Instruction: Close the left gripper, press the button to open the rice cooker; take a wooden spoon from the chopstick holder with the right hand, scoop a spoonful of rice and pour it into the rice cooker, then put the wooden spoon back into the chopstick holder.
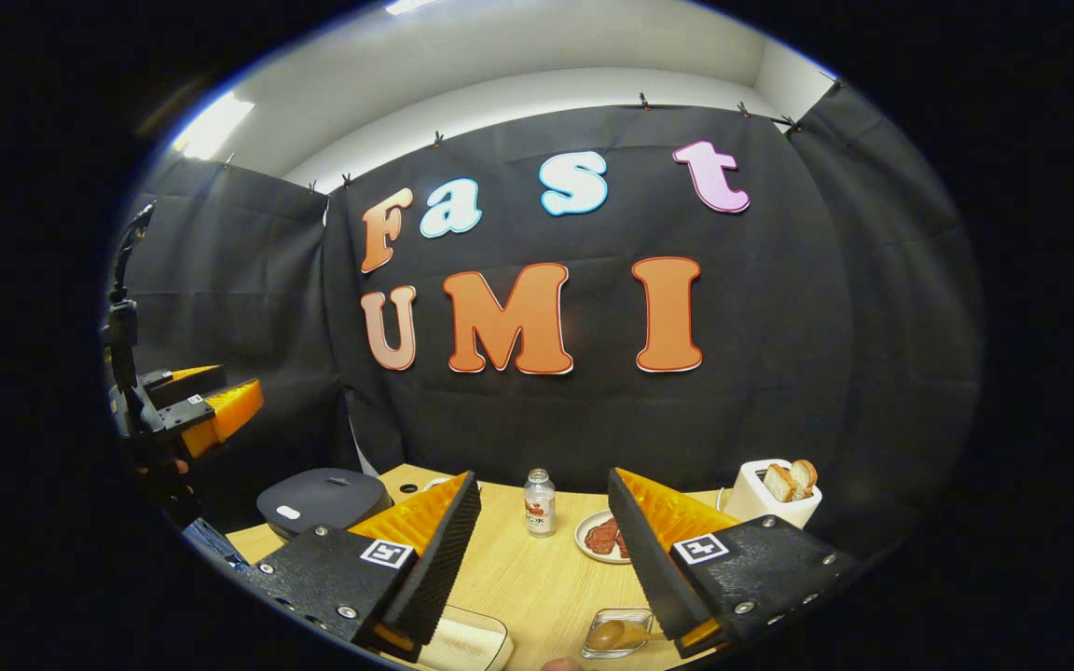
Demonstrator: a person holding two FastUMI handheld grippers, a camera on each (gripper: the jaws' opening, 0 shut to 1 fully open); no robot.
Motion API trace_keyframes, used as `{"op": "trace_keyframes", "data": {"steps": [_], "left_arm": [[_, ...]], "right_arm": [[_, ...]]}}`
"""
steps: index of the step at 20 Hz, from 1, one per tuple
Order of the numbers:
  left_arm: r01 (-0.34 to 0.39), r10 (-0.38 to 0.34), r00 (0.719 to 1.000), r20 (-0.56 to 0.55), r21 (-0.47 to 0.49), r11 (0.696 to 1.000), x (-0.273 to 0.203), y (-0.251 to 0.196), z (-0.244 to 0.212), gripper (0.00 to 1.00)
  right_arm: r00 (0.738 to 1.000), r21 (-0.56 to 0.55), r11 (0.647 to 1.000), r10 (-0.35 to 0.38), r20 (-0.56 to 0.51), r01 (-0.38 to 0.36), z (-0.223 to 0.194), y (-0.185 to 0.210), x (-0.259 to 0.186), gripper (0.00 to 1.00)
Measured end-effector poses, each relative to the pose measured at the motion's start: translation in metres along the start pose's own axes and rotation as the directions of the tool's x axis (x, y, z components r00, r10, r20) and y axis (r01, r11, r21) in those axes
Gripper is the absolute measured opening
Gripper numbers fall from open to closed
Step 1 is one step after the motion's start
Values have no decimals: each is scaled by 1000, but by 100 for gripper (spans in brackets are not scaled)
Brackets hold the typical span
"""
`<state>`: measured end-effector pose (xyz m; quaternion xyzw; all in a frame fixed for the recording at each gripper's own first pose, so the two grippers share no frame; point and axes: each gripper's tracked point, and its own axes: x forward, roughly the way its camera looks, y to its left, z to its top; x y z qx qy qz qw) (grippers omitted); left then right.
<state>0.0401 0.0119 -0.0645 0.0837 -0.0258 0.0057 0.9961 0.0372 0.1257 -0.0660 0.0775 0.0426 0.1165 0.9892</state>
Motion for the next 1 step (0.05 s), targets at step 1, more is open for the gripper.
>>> {"op": "trace_keyframes", "data": {"steps": [1], "left_arm": [[6, -6, 1000, 12, -2, 1000, -1, -1, 3, 100]], "right_arm": [[1000, -12, 1000, -3, 8, 3, 1, -2, -1, 86]]}}
